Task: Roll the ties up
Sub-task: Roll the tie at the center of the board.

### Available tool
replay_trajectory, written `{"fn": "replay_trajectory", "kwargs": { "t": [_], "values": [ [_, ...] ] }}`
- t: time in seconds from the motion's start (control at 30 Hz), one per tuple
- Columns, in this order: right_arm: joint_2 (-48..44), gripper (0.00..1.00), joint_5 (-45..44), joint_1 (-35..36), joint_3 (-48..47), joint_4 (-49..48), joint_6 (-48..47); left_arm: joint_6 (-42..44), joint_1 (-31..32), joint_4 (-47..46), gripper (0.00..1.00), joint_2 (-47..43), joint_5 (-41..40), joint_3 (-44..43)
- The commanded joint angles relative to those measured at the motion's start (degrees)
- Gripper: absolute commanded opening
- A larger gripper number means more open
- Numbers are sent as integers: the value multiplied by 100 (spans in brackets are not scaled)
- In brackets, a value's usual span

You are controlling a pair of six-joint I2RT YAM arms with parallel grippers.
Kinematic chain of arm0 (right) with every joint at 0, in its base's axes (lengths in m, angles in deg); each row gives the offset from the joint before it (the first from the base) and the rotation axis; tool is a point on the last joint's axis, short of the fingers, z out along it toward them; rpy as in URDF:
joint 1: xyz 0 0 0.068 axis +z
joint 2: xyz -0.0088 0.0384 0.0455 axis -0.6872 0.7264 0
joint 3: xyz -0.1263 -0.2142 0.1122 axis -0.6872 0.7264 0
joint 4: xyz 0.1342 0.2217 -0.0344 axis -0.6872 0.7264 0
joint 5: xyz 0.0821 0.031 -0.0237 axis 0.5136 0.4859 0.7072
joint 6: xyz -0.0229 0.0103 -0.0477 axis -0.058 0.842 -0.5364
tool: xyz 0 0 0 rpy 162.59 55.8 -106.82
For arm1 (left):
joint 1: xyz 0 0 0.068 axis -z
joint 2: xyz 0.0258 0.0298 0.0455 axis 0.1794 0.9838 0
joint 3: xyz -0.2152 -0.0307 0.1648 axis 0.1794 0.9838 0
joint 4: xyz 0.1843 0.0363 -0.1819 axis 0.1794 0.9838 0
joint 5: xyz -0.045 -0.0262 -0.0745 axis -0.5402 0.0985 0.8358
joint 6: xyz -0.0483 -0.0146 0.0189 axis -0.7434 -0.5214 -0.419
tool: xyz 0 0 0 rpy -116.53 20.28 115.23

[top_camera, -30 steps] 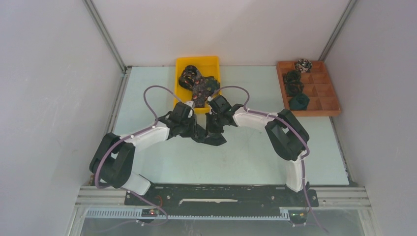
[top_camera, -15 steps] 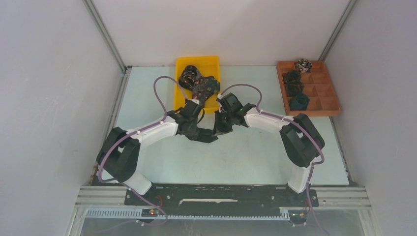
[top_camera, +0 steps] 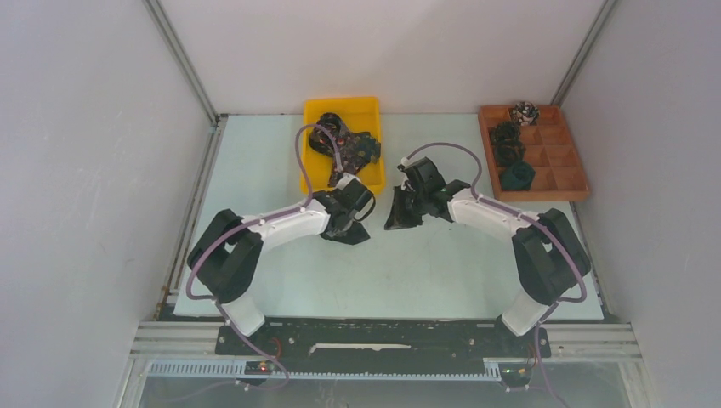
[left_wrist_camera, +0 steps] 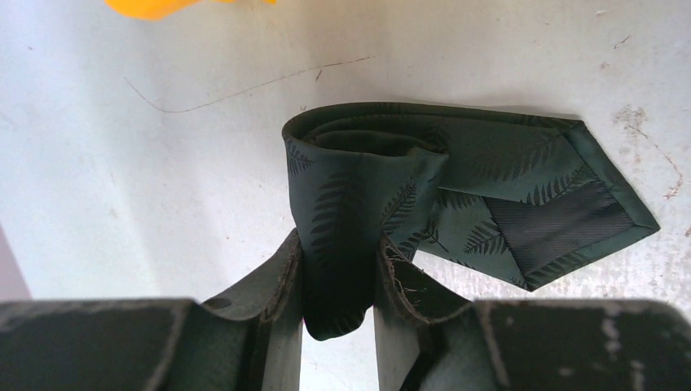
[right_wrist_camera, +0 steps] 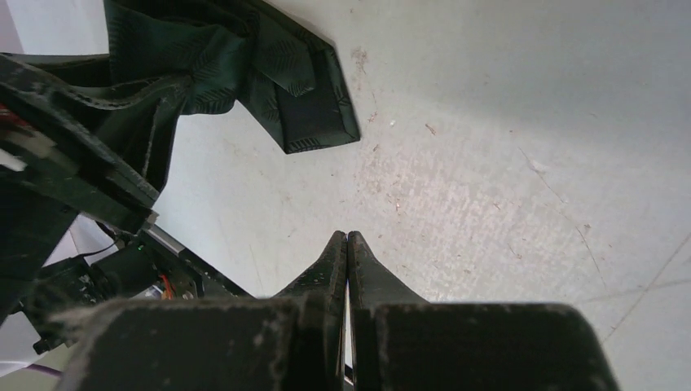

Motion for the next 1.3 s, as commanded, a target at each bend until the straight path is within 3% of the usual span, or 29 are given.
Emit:
{"fn": "replay_trajectory", "kwargs": {
  "t": [0.0, 0.63, 1.27],
  "values": [
    [-464, 0, -59, -118, 75, -34, -123, -117, 192, 252, 23, 239, -774, -291],
    [-1441, 0, -137, -351, 365, 256, -171, -629, 1026, 1427, 23, 1597, -1947, -1637],
    [-2483, 0, -314, -485, 377, 757, -206, -748, 1281, 1742, 32, 2413, -978, -2627]
  ]
}}
